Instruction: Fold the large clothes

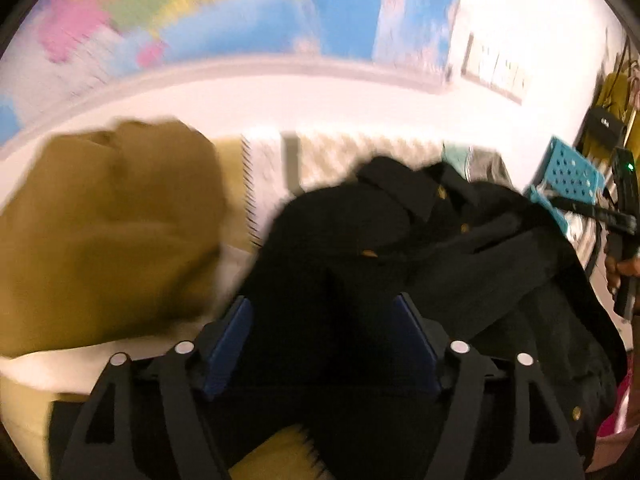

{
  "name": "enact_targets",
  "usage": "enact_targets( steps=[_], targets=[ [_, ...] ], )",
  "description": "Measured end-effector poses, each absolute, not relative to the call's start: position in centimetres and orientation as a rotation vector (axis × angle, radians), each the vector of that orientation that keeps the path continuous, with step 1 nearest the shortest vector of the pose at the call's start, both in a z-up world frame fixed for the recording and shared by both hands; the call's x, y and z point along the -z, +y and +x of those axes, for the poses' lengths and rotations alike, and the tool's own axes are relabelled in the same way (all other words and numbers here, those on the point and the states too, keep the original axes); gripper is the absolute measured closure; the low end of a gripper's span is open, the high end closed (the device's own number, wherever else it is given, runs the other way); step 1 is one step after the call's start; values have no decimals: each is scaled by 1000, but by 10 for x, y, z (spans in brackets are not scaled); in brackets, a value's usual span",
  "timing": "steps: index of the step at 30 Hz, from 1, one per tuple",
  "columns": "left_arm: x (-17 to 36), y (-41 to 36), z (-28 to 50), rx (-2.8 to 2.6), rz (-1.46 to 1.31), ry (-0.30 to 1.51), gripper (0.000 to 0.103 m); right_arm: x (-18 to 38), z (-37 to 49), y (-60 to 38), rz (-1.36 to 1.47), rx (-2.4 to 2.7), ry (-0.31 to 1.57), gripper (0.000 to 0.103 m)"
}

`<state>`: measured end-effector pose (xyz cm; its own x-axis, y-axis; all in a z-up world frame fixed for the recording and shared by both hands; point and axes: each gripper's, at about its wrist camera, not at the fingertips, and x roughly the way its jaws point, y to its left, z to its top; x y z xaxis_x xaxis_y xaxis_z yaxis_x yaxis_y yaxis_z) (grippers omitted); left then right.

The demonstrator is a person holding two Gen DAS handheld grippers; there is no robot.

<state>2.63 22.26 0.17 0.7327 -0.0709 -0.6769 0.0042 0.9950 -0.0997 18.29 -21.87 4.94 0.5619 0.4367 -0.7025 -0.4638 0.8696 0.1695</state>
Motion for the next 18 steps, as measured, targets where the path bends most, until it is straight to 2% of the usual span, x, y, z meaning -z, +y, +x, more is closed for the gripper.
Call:
enact_targets(
  steps=[6, 13, 18],
  targets=[
    [-20, 267, -41, -132, -94, 669, 23, -49, 132, -108, -215, -879, 832, 34],
    [4, 337, -108, -308, -189, 732, 21, -20, 102, -5, -305, -1120, 911, 34],
    [20, 346, -142, -261, -191, 759, 21, -17, 87, 28, -296, -1174, 937, 35]
  ],
)
